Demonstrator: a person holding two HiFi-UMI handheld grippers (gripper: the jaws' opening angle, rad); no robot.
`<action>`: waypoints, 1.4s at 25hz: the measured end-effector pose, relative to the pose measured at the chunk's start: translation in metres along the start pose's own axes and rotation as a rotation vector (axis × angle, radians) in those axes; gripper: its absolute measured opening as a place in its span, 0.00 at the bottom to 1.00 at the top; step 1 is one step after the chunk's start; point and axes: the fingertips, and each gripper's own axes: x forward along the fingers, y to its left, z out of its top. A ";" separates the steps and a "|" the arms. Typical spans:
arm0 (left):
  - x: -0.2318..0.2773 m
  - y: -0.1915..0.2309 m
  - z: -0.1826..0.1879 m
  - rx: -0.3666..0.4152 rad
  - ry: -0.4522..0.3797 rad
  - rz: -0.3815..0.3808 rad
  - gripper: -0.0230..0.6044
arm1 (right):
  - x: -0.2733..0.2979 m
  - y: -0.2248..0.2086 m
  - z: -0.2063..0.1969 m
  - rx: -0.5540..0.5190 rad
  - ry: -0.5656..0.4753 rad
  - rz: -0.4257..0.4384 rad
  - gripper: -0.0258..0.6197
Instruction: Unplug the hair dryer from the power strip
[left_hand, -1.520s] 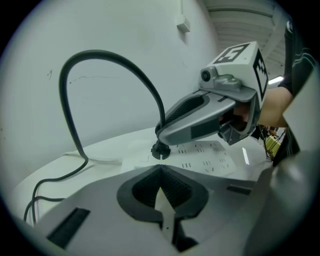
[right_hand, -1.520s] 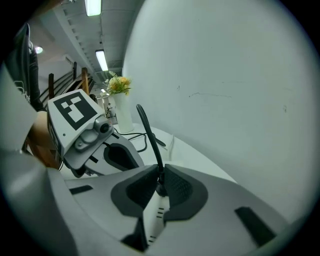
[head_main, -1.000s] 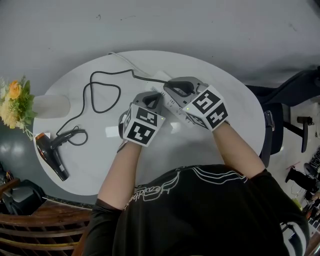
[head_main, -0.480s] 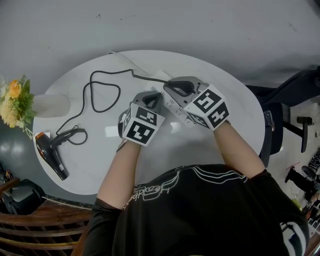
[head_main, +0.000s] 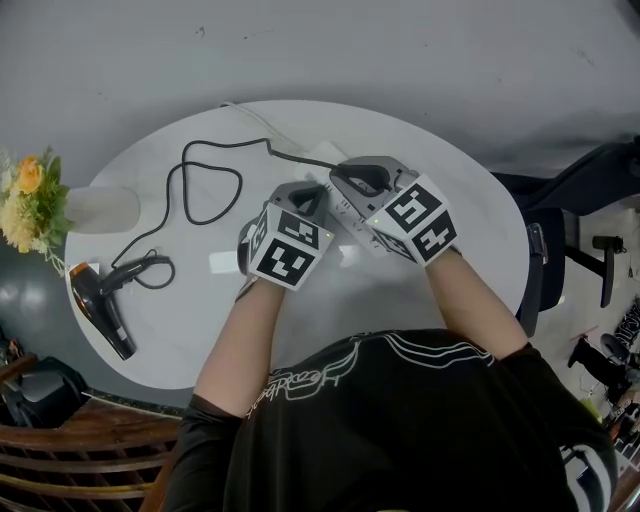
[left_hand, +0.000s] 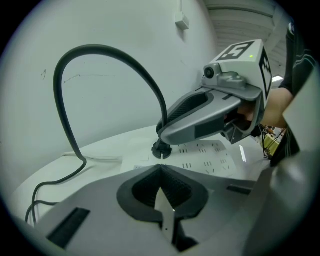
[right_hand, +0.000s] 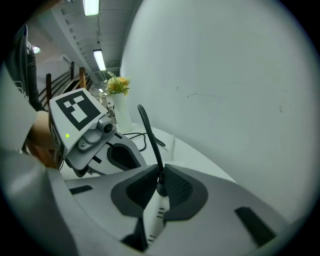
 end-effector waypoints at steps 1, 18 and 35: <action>0.000 0.000 0.000 -0.002 -0.003 0.000 0.04 | 0.000 -0.003 -0.001 0.014 0.003 0.007 0.08; 0.005 -0.003 0.004 0.007 0.026 -0.009 0.04 | -0.006 -0.019 -0.008 0.190 -0.028 0.027 0.08; 0.004 -0.005 0.008 -0.002 -0.064 0.028 0.04 | -0.039 -0.039 0.019 0.086 -0.094 -0.032 0.08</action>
